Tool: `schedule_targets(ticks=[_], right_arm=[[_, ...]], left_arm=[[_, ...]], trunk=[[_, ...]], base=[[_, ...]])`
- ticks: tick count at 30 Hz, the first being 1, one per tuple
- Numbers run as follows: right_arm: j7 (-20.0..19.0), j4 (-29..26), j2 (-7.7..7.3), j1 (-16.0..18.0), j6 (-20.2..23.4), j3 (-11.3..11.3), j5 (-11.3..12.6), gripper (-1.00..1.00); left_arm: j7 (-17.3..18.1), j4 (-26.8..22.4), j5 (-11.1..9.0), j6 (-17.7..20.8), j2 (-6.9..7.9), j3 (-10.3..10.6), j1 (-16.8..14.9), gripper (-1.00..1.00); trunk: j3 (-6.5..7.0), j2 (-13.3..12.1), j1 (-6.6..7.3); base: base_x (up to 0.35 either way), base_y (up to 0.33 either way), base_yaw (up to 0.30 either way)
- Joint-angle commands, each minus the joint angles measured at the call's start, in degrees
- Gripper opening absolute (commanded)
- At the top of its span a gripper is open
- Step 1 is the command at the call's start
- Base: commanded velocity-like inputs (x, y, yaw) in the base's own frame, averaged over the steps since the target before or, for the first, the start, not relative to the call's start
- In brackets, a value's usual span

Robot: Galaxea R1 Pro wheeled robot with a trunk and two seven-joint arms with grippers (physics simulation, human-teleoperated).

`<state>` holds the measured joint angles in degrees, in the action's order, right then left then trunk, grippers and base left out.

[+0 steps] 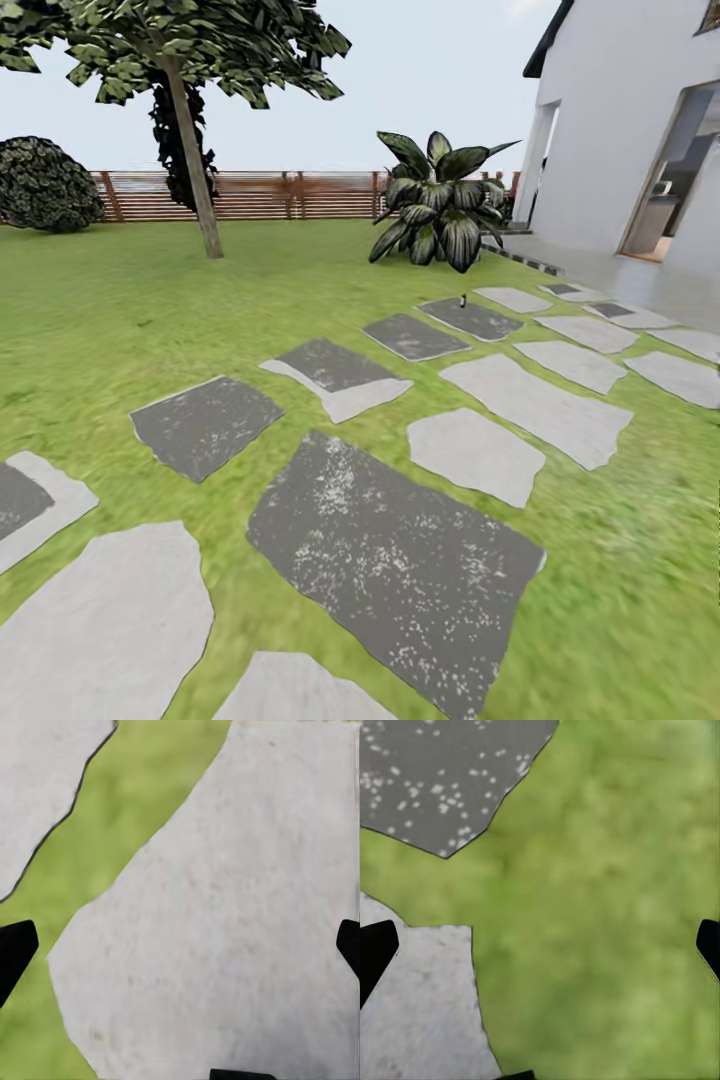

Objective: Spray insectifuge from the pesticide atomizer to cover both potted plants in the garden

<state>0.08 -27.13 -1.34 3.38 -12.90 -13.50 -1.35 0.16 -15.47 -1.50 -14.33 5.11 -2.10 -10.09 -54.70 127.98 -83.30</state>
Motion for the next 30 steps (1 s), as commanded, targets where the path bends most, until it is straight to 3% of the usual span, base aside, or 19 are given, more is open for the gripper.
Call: schedule_targets(ticks=[1,11,30], right_arm=[[0.0,0.1,0.02,0.0,-0.2,-0.1,-0.1,1.00],[0.0,0.1,0.02,0.0,-0.2,-0.1,-0.2,1.00],[0.1,0.1,0.02,0.0,-0.2,-0.1,-0.1,1.00]], left_arm=[[0.0,0.0,-0.2,-0.2,-0.01,-0.1,0.0,1.00],[0.0,0.1,-0.2,-0.2,-0.01,-0.1,0.0,1.00],[0.0,0.0,-0.2,-0.2,-0.01,-0.1,0.0,1.00]], trunk=[[-0.05,0.0,-0.02],[-0.05,0.0,-0.02],[-0.05,0.0,-0.02]], base=[[0.336,0.000,-0.208],[0.336,0.000,-0.259],[0.336,0.000,-0.006]])
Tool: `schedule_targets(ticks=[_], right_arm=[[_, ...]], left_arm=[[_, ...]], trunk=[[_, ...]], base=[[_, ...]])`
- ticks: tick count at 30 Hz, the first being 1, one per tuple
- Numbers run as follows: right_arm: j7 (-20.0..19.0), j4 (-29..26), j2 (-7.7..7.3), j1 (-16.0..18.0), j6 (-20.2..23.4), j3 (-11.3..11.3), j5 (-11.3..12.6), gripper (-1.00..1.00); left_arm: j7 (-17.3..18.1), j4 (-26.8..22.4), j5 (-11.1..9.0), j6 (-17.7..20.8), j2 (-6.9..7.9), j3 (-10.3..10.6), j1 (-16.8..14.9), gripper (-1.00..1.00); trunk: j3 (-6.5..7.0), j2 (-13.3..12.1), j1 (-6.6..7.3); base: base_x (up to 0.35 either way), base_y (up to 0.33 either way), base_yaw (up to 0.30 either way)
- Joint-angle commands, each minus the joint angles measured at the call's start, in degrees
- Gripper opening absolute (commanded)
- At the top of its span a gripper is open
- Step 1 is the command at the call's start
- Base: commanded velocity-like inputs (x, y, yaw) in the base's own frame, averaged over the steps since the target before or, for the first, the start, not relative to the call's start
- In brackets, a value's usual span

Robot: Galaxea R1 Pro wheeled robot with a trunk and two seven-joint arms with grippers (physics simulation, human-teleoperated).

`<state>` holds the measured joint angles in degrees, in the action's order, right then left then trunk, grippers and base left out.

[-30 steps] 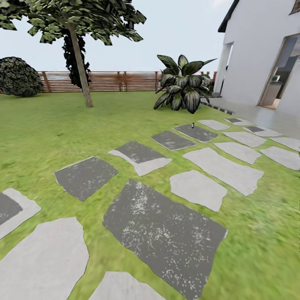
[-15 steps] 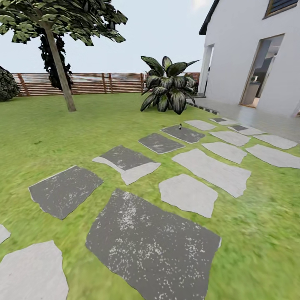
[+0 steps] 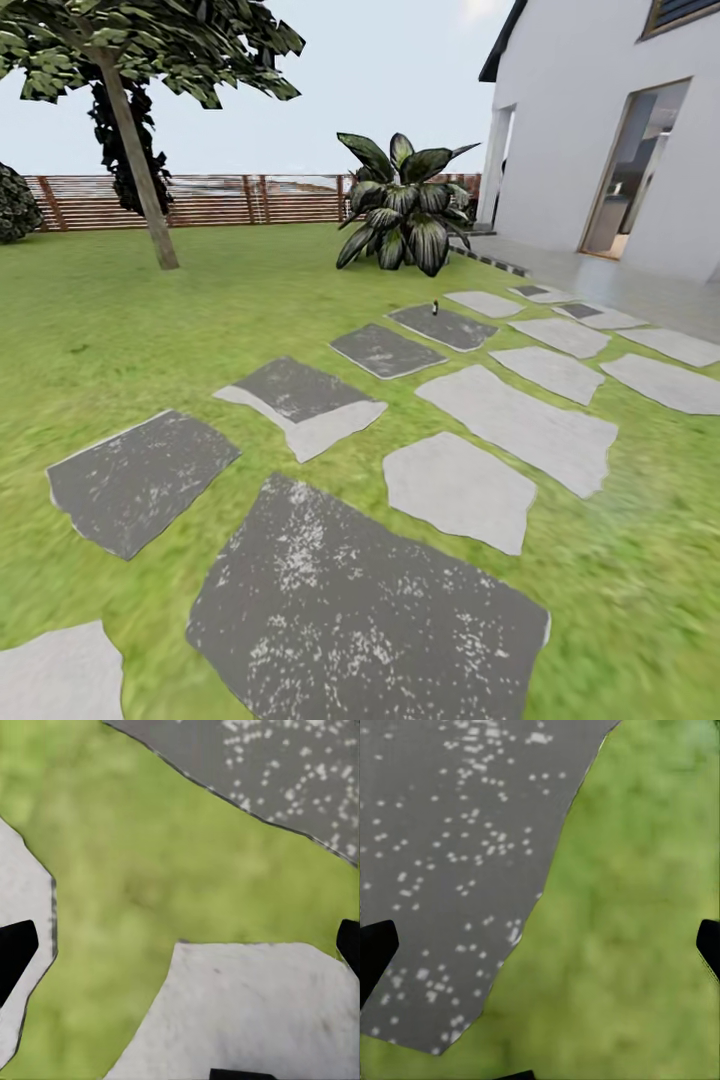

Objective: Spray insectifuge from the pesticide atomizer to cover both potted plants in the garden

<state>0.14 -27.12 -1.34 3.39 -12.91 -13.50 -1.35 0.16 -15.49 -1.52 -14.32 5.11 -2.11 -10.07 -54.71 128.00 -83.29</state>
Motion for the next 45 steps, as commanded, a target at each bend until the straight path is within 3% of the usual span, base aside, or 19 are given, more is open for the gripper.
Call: schedule_targets(ticks=[1,38,45], right_arm=[[0.0,0.0,0.02,0.0,-0.2,-0.1,-0.1,1.00],[0.0,0.0,0.02,0.0,-0.2,-0.1,-0.2,1.00],[0.0,0.0,0.02,0.0,-0.2,-0.2,-0.1,1.00]], left_arm=[[0.0,0.1,-0.2,-0.2,-0.01,-0.1,0.0,1.00],[0.0,0.0,-0.2,-0.2,-0.01,-0.1,0.0,1.00],[0.0,0.0,-0.2,-0.2,-0.01,-0.1,0.0,1.00]], trunk=[[-0.04,0.0,-0.04],[-0.04,0.0,-0.04],[-0.04,0.0,-0.04]], base=[[0.336,0.000,0.000],[0.336,0.000,0.000],[0.336,0.000,-0.186]])
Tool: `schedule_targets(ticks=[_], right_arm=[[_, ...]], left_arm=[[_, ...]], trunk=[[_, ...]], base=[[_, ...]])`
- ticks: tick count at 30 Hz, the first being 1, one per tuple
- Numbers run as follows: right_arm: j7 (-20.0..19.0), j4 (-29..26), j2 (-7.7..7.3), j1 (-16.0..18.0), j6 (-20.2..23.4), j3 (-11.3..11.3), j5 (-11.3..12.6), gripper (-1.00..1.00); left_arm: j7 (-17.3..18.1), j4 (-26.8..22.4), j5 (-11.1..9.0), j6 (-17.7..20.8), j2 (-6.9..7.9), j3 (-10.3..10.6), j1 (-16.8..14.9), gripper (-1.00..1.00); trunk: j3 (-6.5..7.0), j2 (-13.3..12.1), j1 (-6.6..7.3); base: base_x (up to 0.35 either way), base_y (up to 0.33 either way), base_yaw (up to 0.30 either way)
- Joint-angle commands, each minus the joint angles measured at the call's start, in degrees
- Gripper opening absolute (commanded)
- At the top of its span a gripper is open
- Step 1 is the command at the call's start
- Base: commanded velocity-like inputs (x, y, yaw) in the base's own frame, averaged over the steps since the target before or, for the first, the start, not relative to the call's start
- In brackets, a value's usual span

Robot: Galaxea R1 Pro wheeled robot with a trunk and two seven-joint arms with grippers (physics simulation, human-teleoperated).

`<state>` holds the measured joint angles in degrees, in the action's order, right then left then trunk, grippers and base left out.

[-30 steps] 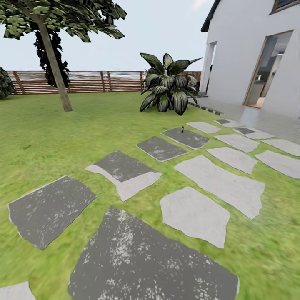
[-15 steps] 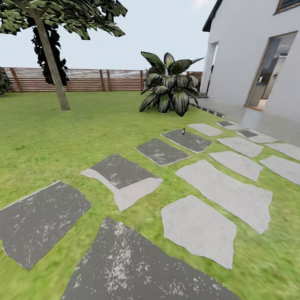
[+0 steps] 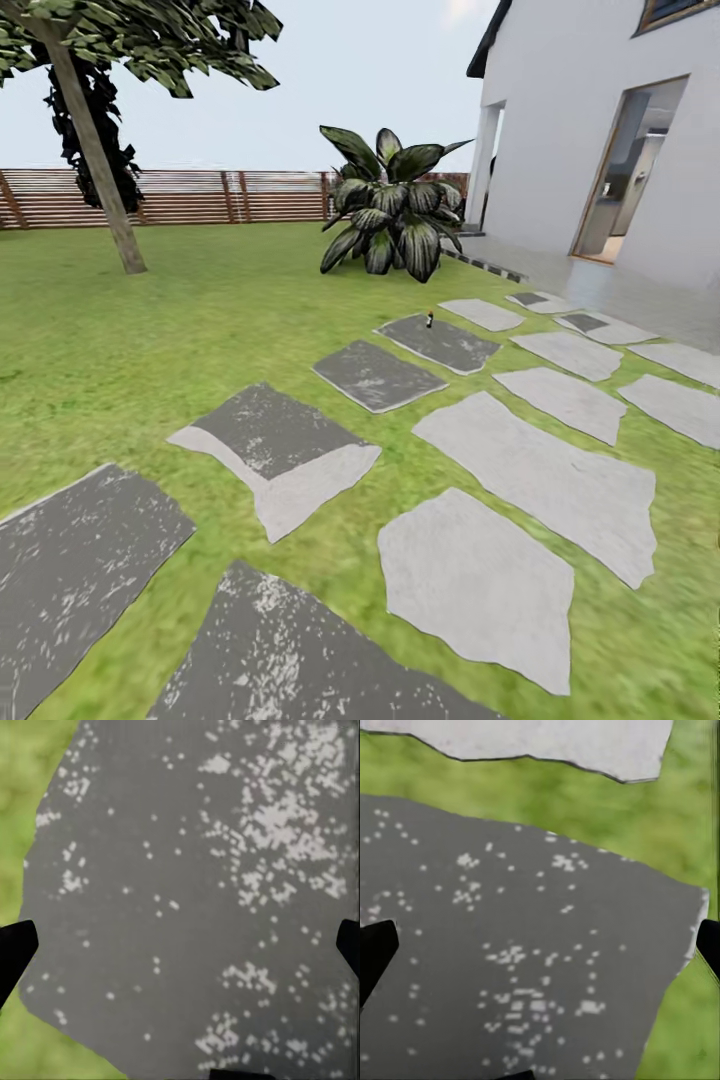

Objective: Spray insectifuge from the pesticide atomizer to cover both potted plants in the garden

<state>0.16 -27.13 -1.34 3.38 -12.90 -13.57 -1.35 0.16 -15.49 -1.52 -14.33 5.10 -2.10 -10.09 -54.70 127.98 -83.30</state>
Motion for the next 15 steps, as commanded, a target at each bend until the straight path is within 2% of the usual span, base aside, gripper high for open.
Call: schedule_targets(ticks=[1,9,15], right_arm=[[0.0,0.0,0.02,0.0,-0.2,-0.1,-0.1,1.00],[0.0,0.0,-0.03,0.0,-0.6,-0.1,-0.1,1.00],[0.0,0.1,-0.07,0.0,-4.5,-0.1,-0.2,1.00]], left_arm=[[0.0,0.0,-0.2,-0.2,-0.01,-0.1,0.0,1.00],[0.0,0.0,-0.2,-0.2,-0.01,-0.1,0.0,1.00],[0.0,0.0,-0.2,-0.2,-0.01,-0.1,0.0,1.00]], trunk=[[-0.05,0.0,-0.02],[-0.05,0.0,-0.02],[-0.05,0.0,-0.02]], base=[[0.336,0.000,-0.136],[0.336,0.000,-0.034],[0.336,0.000,-0.002]])
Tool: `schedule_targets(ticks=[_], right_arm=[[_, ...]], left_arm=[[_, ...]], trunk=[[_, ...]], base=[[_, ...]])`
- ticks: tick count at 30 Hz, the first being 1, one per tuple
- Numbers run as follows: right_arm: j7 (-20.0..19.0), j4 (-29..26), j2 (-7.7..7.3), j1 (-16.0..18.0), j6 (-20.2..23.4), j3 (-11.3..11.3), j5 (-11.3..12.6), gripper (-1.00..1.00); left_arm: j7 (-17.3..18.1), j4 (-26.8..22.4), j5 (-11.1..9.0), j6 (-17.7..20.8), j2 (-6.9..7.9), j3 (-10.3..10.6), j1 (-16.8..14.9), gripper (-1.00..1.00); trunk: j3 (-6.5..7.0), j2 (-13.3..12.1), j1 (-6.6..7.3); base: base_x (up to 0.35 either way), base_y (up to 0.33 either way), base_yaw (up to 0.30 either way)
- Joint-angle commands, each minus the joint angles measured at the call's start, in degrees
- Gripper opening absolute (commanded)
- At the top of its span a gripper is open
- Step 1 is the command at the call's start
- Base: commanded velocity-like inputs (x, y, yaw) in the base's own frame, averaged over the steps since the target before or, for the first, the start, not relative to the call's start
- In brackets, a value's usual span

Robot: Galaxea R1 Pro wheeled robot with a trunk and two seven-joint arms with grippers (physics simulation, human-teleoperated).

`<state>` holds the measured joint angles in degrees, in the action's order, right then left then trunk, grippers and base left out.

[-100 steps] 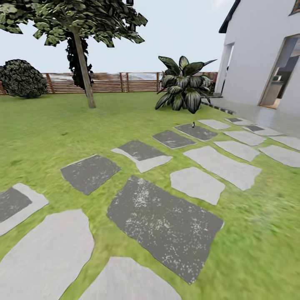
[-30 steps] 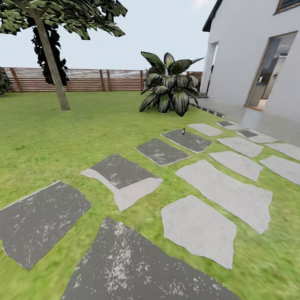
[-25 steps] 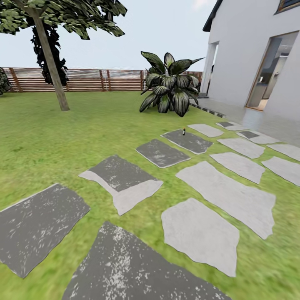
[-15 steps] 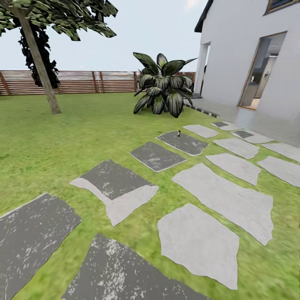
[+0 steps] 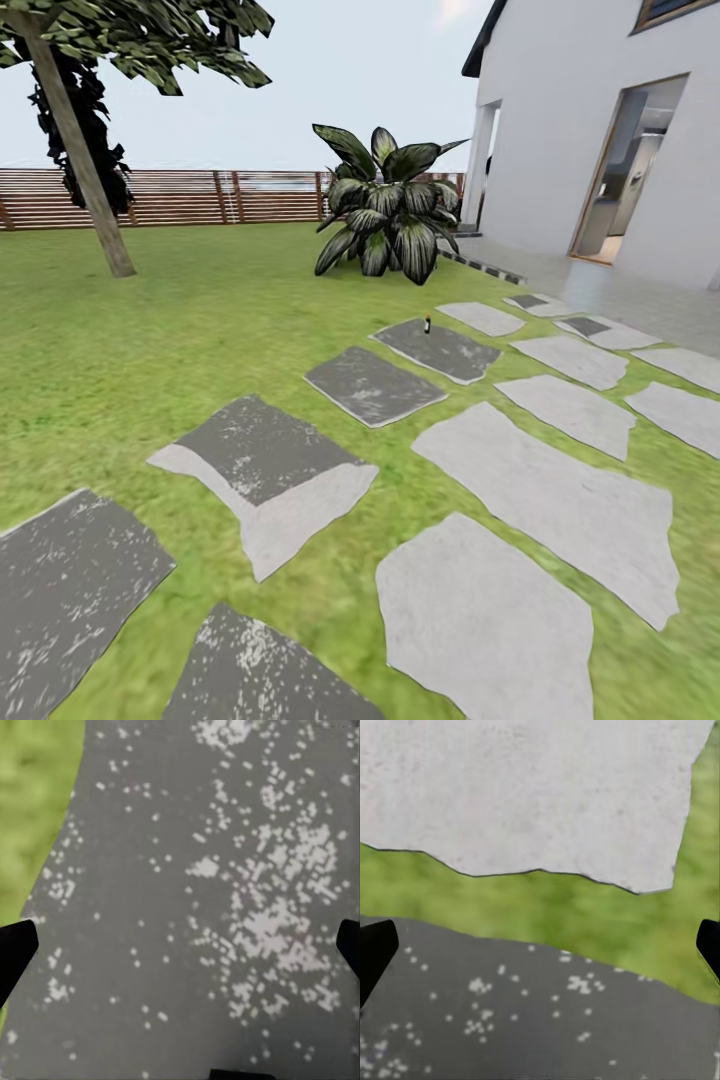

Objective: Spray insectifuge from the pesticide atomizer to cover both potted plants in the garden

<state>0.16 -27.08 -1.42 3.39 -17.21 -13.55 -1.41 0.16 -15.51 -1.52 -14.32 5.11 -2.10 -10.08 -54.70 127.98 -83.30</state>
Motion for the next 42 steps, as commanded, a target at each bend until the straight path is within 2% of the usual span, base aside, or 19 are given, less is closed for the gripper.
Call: schedule_targets(ticks=[1,29,42], right_arm=[[0.0,0.1,0.02,0.0,-0.3,-0.1,-0.2,1.00],[-0.1,0.8,0.10,0.0,-0.5,-0.1,-0.1,1.00],[-0.1,0.8,0.10,0.0,-0.6,-0.1,-0.1,1.00]], left_arm=[[0.0,0.0,-0.2,-0.2,-0.01,-0.1,0.0,1.00],[0.0,0.1,-0.1,-0.2,-0.10,-0.1,0.0,1.00],[0.0,0.1,-0.1,-0.2,-0.10,-0.1,0.0,1.00]], trunk=[[-0.05,0.0,-0.02],[-0.05,0.0,-0.02],[-0.05,0.0,-0.02]], base=[[0.336,0.000,0.000],[0.336,0.000,-0.002],[0.336,0.000,-0.199]])
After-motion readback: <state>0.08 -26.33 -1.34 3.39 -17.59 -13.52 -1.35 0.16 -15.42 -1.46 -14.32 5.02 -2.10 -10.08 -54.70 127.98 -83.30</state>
